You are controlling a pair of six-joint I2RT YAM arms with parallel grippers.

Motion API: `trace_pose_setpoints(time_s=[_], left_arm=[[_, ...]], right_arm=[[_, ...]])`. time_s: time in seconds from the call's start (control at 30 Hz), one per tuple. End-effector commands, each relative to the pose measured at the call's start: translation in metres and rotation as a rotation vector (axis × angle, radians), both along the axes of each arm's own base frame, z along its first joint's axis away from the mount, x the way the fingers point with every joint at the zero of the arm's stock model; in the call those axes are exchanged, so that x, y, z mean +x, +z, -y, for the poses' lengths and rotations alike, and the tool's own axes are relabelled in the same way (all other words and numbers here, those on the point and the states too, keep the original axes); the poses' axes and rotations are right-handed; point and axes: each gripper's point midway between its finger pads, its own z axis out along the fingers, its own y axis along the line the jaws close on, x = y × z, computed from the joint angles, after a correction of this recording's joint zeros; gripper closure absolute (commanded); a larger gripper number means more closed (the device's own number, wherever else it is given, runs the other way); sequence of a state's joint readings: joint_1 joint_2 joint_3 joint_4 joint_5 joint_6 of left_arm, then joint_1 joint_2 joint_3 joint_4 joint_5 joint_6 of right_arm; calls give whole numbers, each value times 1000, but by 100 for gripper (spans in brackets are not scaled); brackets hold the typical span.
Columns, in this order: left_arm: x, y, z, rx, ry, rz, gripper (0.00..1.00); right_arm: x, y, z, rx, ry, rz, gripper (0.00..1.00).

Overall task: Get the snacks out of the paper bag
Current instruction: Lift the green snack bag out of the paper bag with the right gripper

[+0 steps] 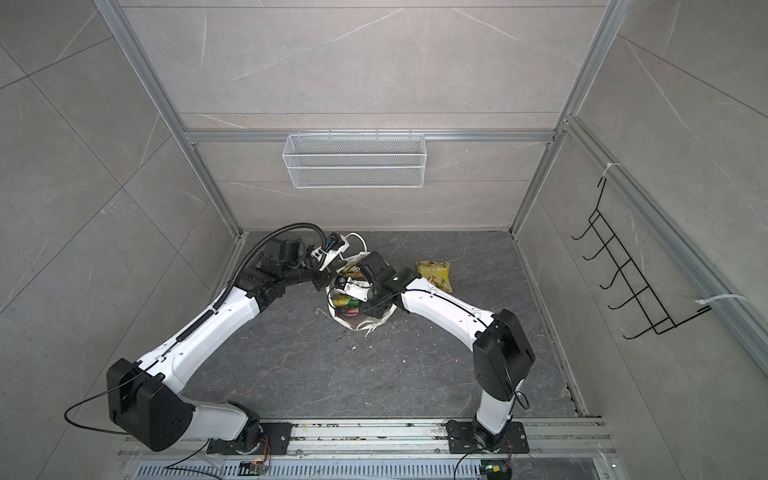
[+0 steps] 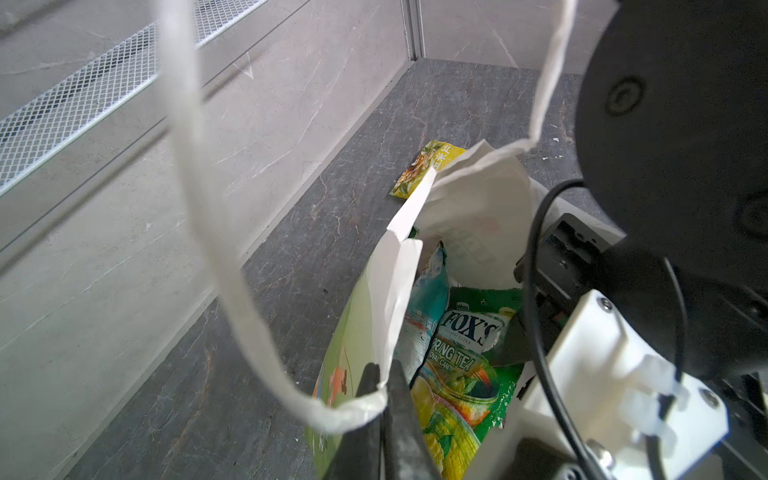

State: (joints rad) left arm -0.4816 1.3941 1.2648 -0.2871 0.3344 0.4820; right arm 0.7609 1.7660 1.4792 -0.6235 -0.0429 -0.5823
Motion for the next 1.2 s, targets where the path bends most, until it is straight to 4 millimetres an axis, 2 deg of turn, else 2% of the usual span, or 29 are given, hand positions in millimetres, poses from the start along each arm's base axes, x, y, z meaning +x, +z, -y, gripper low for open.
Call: trace_pose_setpoints(time_s=[0.0, 0.2, 0.47, 1.0, 1.17], left_arm=[[1, 21, 3, -48, -17, 42, 100], [0, 24, 2, -51, -12, 54, 100], [0, 22, 0, -50, -4, 54, 100], [1, 22, 1, -53, -2, 57, 100], [0, 21, 0, -47, -5, 60, 100]], right_arm=[[7, 9, -8, 10, 9, 40, 82], [4, 27, -7, 51, 14, 72, 100], [-7, 61, -7, 130, 27, 91, 100], [-30, 124, 10, 241, 34, 166, 100], [-40, 153, 16, 311, 26, 202, 100]])
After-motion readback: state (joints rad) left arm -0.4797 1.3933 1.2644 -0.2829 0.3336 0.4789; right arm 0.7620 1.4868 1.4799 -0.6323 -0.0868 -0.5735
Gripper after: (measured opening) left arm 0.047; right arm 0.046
